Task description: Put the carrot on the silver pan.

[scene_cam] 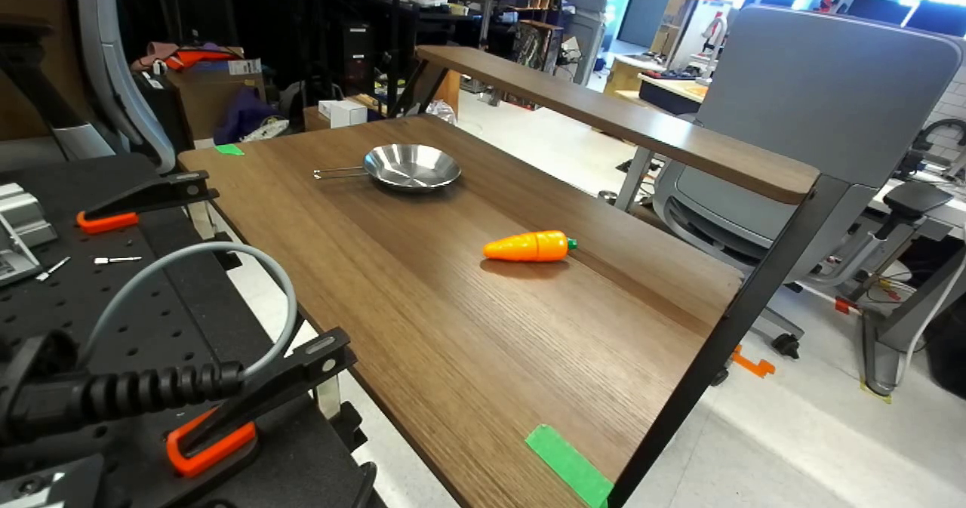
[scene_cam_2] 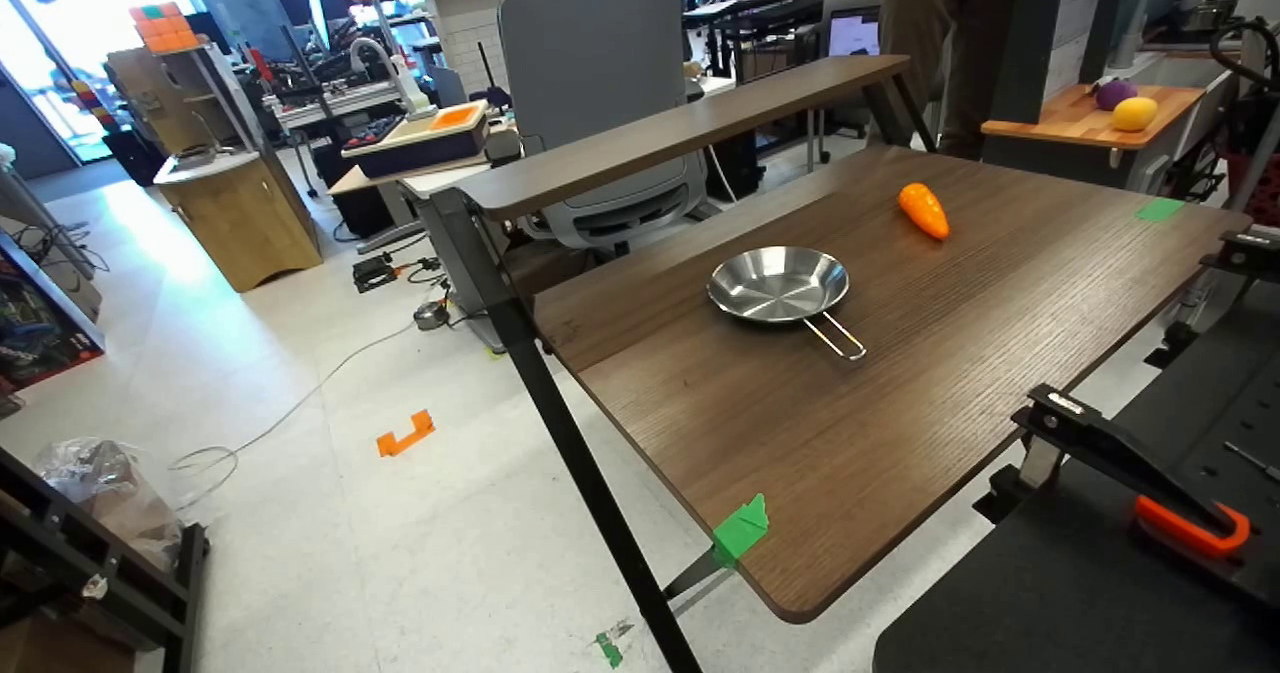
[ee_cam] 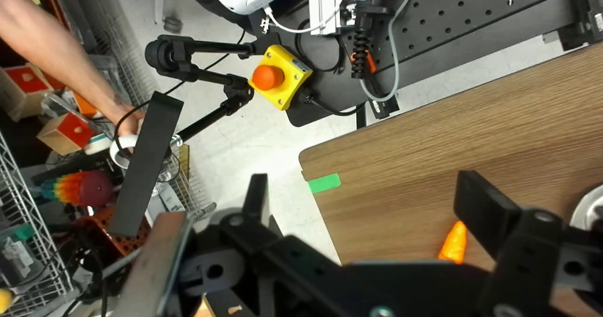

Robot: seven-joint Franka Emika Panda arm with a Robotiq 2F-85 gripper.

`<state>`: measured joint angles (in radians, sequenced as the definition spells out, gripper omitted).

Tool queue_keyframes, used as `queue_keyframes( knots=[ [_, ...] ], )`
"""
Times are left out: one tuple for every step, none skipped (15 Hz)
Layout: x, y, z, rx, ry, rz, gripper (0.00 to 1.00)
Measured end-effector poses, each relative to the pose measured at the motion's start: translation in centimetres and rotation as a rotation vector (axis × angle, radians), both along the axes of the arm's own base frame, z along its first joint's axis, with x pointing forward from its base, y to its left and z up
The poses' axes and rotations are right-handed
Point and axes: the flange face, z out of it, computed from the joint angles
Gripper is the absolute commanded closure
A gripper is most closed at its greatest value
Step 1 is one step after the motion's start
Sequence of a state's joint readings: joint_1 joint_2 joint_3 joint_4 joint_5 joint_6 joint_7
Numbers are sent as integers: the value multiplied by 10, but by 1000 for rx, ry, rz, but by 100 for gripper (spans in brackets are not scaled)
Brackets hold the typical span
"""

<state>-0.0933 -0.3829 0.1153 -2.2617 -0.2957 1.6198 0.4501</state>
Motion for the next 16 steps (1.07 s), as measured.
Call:
queue_keyframes(
  knots=[
    [8, -4, -3, 4, 15, -10, 0],
    [18, -7, -7, 9, 30, -16, 0],
    [27, -9, -11, 12, 43, -20, 0],
    [37, -11, -15, 9, 54, -22, 0],
    [48, -12, -19, -1, 58, -27, 0],
    [58, -14, -21, -19, 56, -34, 0],
    [68, -16, -22, -38, 51, -41, 0],
    [78, -18, -22, -57, 41, -50, 0],
    [88, -19, -22, -72, 30, -59, 0],
    [97, -21, -22, -85, 17, -68, 0],
    [106, -22, -22, -96, 2, -77, 0],
    [115, -23, -22, -104, -15, -84, 0],
    [124, -24, -23, -112, -30, -90, 0],
    [133, -25, -26, -117, -43, -97, 0],
    [141, -26, -28, -119, -53, -105, 0],
    [150, -27, -31, -120, -65, -113, 0]
  ],
)
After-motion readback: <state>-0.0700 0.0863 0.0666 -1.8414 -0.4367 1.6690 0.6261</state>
